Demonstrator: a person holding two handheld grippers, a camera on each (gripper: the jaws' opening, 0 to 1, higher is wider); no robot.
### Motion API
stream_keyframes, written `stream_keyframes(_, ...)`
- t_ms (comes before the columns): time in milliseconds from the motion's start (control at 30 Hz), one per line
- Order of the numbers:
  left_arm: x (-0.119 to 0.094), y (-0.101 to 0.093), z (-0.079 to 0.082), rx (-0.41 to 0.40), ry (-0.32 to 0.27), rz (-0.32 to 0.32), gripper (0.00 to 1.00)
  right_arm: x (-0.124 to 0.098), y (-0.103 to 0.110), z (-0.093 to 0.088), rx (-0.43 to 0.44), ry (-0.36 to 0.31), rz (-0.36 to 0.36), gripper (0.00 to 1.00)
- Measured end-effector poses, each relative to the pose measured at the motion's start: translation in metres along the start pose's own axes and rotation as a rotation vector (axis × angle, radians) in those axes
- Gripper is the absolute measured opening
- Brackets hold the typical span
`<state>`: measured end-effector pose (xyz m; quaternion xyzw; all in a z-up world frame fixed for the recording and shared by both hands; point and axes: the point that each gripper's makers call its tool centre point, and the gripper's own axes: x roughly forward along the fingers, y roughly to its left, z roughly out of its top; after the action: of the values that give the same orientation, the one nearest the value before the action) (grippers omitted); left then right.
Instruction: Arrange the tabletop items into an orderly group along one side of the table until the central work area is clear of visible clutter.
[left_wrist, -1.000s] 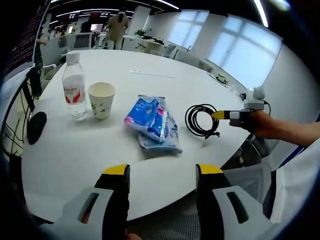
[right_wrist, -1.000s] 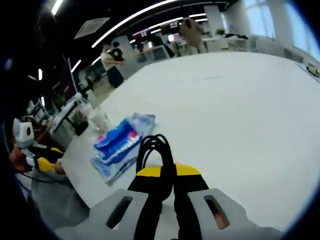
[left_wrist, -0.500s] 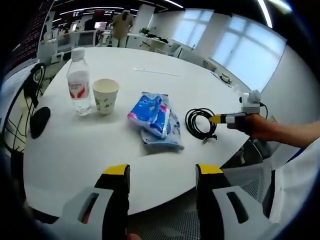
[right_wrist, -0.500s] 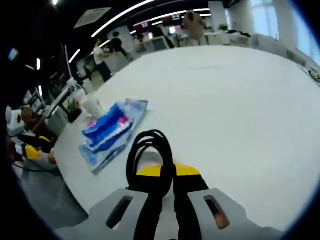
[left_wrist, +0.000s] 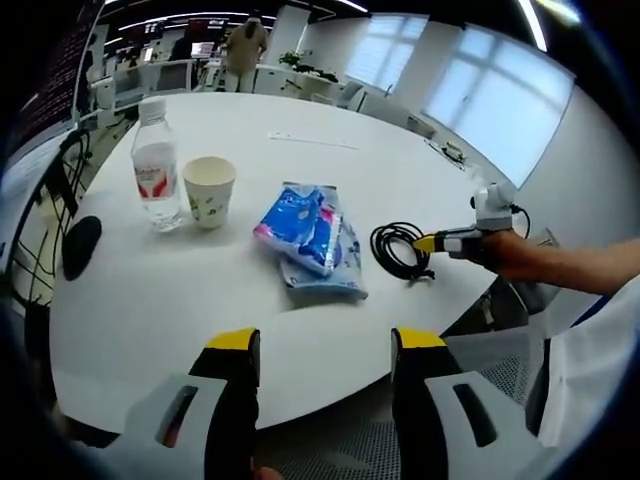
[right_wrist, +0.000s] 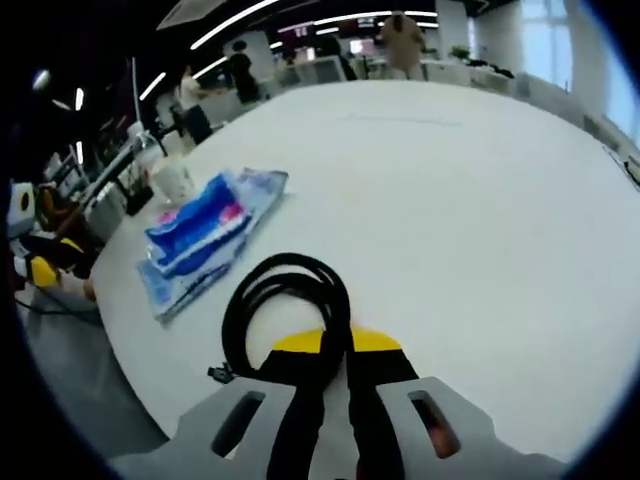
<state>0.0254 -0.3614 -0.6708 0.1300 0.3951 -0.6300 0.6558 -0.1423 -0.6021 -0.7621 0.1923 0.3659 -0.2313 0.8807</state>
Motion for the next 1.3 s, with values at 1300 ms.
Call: stream_keyframes(1300,0.004,-0.003,-0.002,0.013,0.008,-0.031,0.51,-0.011,-0.012,0.009,-0.125,0.061,-0.071,0.14)
